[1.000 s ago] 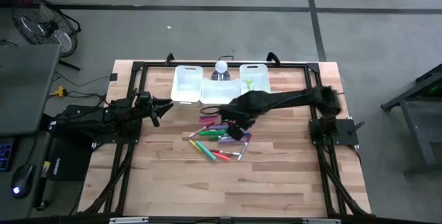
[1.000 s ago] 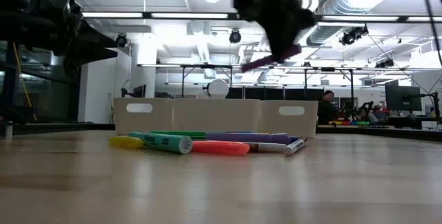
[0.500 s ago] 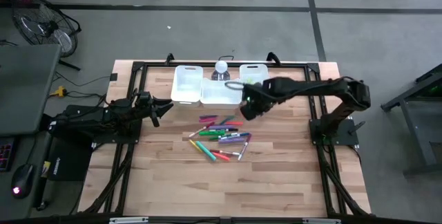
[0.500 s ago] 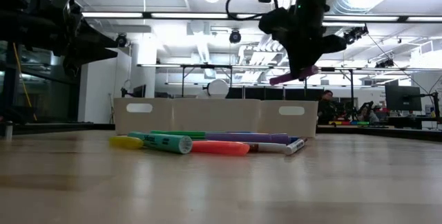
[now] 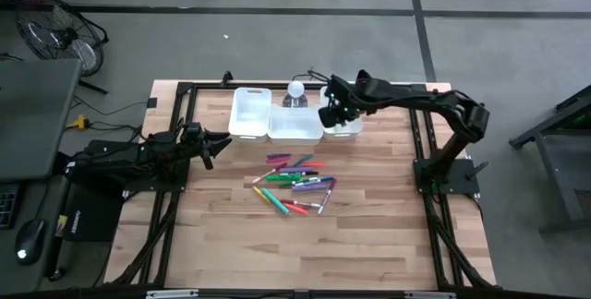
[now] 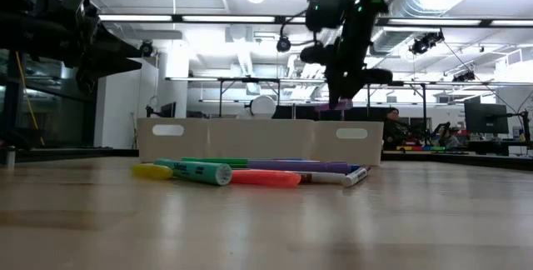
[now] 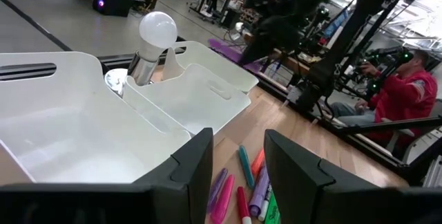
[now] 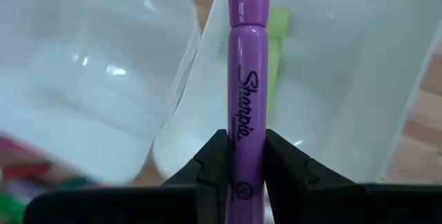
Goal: Pick & Place Markers
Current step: Put the violet highlighter pen into the right white bin, then put the bottom purple highlighter pen into the right white bin
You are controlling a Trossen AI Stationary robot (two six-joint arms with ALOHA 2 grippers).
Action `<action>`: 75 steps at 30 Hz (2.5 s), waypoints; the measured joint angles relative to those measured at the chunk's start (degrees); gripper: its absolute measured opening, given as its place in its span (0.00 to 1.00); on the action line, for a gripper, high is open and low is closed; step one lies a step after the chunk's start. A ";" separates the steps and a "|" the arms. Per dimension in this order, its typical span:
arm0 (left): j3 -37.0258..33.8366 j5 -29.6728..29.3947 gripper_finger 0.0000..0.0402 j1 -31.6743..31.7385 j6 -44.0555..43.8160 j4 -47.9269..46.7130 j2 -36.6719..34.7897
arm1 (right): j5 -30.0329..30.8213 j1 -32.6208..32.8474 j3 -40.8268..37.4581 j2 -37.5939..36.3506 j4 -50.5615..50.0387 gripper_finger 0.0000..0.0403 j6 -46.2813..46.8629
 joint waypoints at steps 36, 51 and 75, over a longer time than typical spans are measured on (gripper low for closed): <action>0.00 -0.04 0.32 0.01 0.00 -0.02 0.00 | -1.94 -4.94 -3.96 7.81 4.75 0.22 0.87; 0.00 -0.04 0.32 0.00 0.00 -0.02 -0.01 | -2.17 -4.62 -3.96 5.02 5.01 0.31 -7.15; 0.00 -0.07 0.32 0.00 0.00 -0.01 0.00 | -5.37 20.21 -3.96 -3.22 5.04 0.31 -33.64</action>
